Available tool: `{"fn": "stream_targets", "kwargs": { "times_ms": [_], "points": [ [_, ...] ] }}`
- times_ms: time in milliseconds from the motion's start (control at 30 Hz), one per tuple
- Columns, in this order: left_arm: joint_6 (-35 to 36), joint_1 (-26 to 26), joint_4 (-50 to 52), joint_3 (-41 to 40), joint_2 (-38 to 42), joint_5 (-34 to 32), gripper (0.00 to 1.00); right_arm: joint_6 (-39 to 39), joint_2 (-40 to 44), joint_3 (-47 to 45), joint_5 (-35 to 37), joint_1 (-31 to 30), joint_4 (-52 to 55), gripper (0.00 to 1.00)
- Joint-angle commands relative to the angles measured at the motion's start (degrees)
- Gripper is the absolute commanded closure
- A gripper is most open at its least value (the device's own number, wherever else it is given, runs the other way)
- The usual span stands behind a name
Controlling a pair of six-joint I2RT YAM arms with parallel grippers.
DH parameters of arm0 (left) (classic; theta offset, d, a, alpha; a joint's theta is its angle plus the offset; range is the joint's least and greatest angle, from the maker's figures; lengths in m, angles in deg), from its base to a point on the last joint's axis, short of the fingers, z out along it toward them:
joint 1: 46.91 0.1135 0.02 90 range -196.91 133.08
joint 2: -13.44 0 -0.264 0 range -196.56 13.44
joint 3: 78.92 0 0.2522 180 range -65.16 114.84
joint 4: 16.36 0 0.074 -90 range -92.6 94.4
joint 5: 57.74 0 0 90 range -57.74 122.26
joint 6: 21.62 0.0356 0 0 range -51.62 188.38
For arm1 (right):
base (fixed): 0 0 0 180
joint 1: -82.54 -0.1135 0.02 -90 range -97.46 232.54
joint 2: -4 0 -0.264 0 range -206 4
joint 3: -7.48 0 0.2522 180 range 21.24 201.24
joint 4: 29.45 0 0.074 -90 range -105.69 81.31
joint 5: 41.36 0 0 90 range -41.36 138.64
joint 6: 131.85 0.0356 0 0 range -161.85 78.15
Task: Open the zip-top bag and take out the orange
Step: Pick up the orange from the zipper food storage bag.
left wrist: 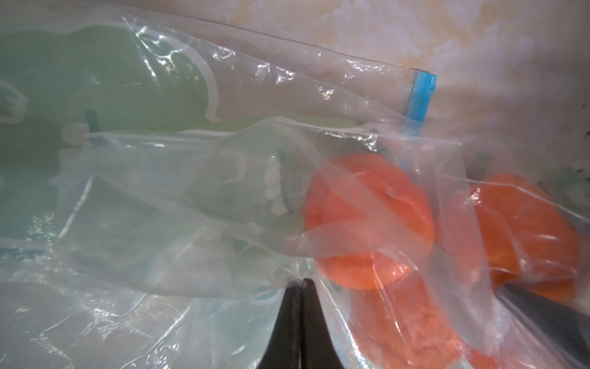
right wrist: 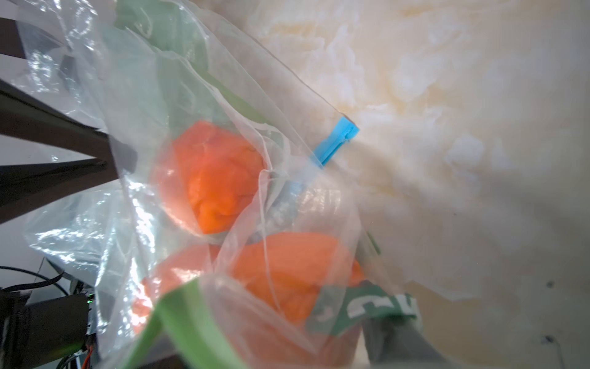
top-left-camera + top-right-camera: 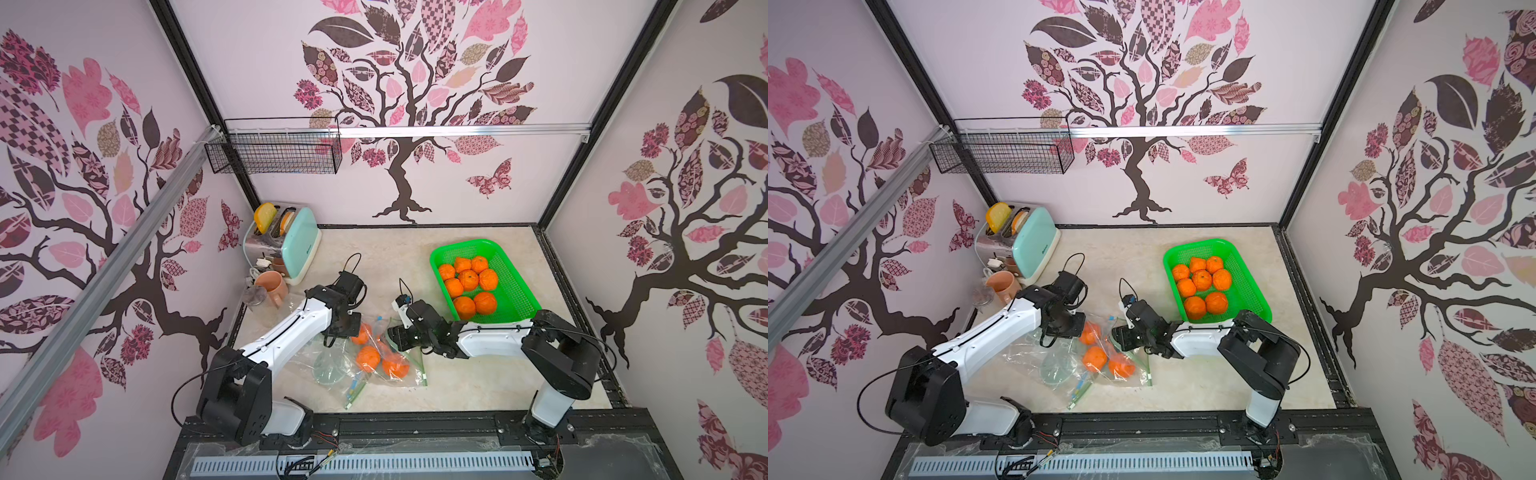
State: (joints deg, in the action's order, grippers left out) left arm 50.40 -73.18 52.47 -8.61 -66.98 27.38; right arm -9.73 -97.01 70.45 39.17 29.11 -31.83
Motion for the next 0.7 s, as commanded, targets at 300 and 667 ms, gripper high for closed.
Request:
{"fn": "stream_targets", "kwargs": {
  "times_ms": [300,667],
  "points": [
    [-0.04,0.16,-0.61,-0.49,1.06,-0.04,1.0,-3.39,-5.69,4.95,-1.42,0.08,7.7,0.21],
    [-1.33,0.29,-0.22,-0.73,1.74,-2.81,1.0,-4.9,8.96,-0.08,2.0,1.08,11.09,0.3]
  ]
}}
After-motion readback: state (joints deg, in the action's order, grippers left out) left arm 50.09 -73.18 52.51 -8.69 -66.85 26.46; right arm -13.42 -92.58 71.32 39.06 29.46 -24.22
